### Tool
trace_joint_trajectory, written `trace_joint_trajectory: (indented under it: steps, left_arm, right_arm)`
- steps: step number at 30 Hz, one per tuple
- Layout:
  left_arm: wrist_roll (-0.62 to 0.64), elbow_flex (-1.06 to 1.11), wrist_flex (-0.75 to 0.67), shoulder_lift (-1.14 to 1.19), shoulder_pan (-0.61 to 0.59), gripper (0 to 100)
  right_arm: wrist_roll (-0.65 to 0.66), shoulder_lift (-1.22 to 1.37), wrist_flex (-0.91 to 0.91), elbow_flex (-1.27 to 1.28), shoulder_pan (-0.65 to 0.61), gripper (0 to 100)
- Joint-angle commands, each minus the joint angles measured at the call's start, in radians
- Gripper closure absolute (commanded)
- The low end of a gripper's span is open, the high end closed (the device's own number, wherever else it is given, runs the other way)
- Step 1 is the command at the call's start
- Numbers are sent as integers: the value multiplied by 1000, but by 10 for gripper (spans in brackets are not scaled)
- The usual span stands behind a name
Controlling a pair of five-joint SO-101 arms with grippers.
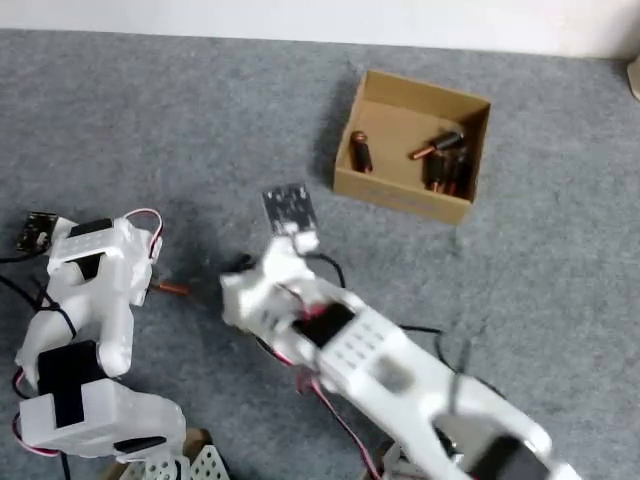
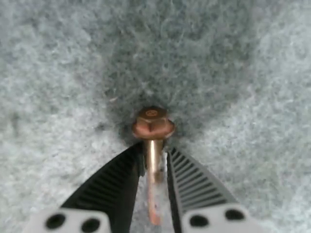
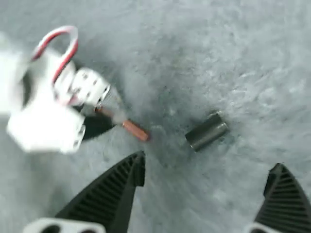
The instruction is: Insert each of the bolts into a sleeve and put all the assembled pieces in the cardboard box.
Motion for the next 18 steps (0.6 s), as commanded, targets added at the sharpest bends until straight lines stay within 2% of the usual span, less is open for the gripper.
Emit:
trace_joint_trajectory:
  steps: [1, 5, 10, 18]
  left_arm:
    - [6, 16, 0, -4, -33, 995]
    - [6, 16, 0, -4, -33, 995]
    - [6, 16, 0, -4, -33, 995]
    - [6, 16, 0, -5, -33, 995]
  right_arm:
    - [-146, 185, -27, -180, 41, 639]
    - [-236, 354, -27, -280, 71, 639]
    - [-235, 440, -27, -328, 76, 639]
    - [-239, 483, -33, -334, 7, 639]
